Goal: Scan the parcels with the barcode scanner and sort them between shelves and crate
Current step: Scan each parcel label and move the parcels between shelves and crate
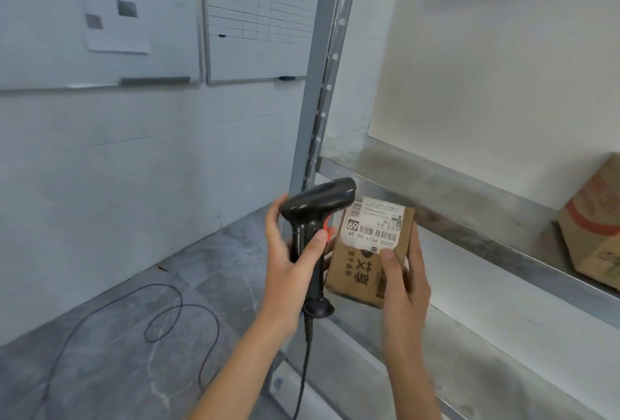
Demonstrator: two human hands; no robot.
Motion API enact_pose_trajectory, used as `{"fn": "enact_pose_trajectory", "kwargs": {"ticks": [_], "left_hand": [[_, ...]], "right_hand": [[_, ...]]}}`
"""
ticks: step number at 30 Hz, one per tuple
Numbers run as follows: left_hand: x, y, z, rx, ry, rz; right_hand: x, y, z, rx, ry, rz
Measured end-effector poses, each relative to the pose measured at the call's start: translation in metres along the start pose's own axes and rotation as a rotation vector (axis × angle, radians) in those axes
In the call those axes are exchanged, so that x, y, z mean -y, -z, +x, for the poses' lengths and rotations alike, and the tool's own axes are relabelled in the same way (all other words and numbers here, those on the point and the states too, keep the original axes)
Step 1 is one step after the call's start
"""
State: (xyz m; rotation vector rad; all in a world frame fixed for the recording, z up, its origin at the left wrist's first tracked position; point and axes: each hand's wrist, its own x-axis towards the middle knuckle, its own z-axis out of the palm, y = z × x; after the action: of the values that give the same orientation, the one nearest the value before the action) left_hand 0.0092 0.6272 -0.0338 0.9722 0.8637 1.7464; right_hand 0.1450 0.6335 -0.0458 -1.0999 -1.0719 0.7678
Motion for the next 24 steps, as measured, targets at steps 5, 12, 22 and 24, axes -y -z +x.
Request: {"fn": "enact_pose_trajectory", "kwargs": {"ticks": [5,12,22,24], "left_hand": [[0.013,0.028,-0.026,-0.05,-0.001,0.029],[0.024,0.051,-0.051,-0.201,0.024,0.027],[0.033,0.079,-0.083,-0.181,0.009,0.196],[0.035,0.082,-0.089,-0.166,-0.008,0.233]], "right_hand": [[-0.018,-0.006,-0.031,0.015,-0.101,0.112],[-0.05,-0.027,-0.065,0.122,-0.111,0.008],[-0.068,-0.023,-0.077,0.044,-0.026,-0.092],[-0.071,-0.02,-0.075,0.038,-0.014,-0.116]]}}
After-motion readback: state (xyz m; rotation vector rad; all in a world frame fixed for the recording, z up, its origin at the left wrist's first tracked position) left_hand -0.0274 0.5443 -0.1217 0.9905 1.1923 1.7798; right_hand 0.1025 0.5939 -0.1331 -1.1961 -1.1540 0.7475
